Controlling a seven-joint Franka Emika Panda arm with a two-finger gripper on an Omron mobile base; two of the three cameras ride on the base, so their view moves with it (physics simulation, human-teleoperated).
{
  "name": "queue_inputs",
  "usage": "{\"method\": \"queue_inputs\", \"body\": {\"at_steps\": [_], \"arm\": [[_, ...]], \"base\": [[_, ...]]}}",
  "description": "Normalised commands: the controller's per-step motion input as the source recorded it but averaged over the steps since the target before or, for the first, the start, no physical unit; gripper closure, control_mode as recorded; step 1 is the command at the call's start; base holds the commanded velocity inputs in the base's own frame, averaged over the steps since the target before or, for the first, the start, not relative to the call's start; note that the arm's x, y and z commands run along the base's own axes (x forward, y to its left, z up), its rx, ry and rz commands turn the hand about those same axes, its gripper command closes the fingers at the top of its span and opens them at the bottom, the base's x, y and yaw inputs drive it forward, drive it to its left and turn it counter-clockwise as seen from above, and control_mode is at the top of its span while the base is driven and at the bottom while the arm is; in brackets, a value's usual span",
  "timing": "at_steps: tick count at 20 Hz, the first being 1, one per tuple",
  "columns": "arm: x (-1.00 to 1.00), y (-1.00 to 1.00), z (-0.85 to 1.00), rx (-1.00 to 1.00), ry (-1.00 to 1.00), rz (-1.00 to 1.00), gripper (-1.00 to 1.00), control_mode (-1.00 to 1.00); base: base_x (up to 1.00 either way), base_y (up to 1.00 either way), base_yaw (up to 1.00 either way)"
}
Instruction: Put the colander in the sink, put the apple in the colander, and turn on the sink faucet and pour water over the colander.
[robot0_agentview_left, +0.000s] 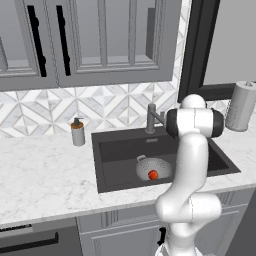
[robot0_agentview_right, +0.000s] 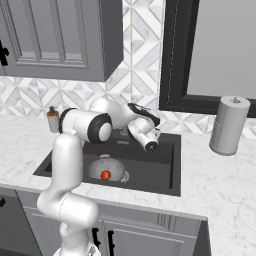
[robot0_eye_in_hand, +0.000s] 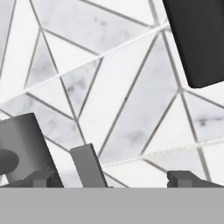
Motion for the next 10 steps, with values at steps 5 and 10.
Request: {"method": "queue_inputs", "body": {"at_steps": [5,10], "arm": [[0.16,0.04,0.0,0.0,0.05,0.0,-1.0,-1.0],[0.04,0.04,-0.02,0.0,0.06,0.0,-1.0,-1.0]], "base": [[0.0,0.0,0.0],[0.0,0.0,0.0]]}}
